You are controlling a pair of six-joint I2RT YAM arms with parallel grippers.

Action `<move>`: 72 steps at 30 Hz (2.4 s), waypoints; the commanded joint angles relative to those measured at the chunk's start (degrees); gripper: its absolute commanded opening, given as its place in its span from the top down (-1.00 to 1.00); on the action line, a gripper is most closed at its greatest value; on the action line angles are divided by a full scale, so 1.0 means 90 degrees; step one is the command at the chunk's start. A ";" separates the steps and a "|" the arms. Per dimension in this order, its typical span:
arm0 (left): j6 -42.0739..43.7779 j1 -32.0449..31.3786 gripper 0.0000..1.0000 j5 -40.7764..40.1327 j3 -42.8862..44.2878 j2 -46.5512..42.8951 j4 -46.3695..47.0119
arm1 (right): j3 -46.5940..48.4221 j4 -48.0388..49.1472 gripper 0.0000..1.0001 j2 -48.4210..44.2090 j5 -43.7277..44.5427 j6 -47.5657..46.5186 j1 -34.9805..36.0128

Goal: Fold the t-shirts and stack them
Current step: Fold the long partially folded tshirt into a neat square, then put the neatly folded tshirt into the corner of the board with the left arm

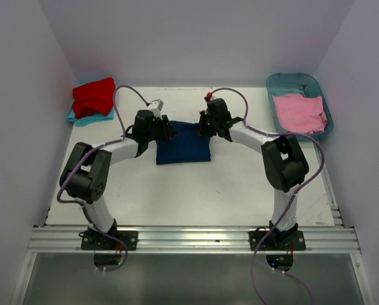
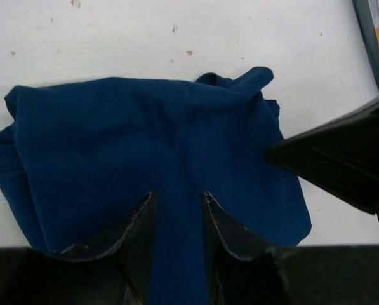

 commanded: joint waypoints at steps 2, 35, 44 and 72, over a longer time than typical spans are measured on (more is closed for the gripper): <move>-0.0384 0.0333 0.28 0.1132 0.0000 0.0581 0.1275 | -0.0157 0.1125 1.00 0.0226 -0.0896 0.0673 -0.0011; -0.1780 -0.0507 -0.20 0.0158 -0.3448 -0.0940 0.1473 | -0.2169 0.0530 1.00 -0.0262 0.0462 0.0390 0.0780; -0.2453 -0.1053 -1.00 -0.1063 -0.3730 -0.3664 -0.1377 | -0.2129 0.0305 1.00 -0.0272 0.0481 0.0380 0.0790; -0.4339 -0.1786 -1.00 -0.1924 -0.3410 -0.0669 0.0610 | -0.2539 0.0314 1.00 -0.0643 0.0696 0.0497 0.1248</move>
